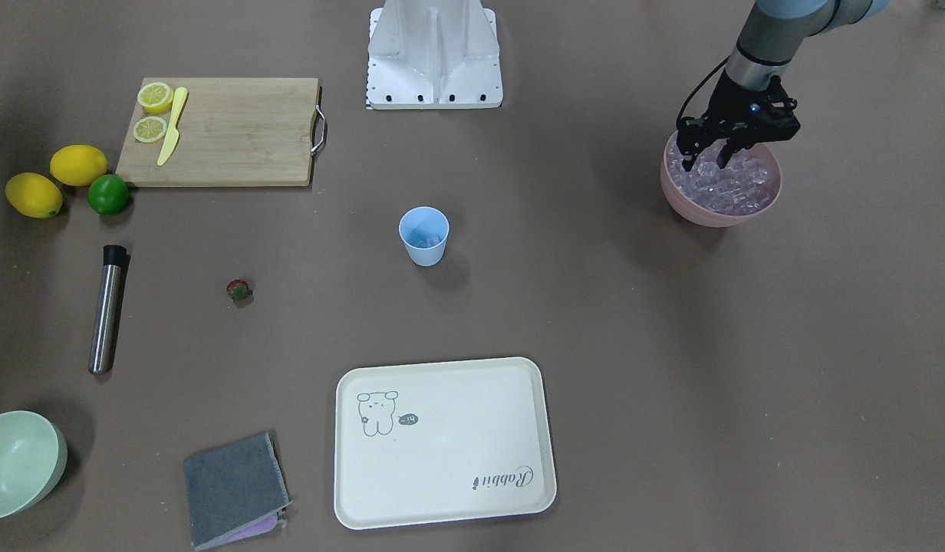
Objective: Mash ice and strawberries in cup
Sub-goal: 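Lower the left gripper into the ice bowl and grasp ice cubes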
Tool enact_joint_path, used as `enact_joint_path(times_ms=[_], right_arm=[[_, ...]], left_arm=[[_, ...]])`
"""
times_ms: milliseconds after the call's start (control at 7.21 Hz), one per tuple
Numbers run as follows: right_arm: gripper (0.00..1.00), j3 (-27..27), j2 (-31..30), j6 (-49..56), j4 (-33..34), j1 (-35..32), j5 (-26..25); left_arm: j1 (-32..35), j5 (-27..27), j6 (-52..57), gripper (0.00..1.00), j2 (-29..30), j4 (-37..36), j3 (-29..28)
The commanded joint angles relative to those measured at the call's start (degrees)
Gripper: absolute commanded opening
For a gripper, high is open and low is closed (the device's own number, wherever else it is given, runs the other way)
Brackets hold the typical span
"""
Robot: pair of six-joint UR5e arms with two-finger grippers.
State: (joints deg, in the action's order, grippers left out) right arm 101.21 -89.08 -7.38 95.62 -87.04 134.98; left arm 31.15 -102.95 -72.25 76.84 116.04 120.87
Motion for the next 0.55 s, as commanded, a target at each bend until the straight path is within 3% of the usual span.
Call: enact_joint_path(times_ms=[0, 416], right_arm=[[1.0, 0.04, -0.13, 0.0, 0.0, -0.06, -0.07], [1.0, 0.04, -0.05, 0.0, 0.0, 0.02, -0.07]], left_arm=[[-0.04, -0.06, 0.44, 0.65, 0.15, 0.07, -1.07], [-0.21, -0.06, 0.53, 0.62, 0.41, 0.07, -2.13]])
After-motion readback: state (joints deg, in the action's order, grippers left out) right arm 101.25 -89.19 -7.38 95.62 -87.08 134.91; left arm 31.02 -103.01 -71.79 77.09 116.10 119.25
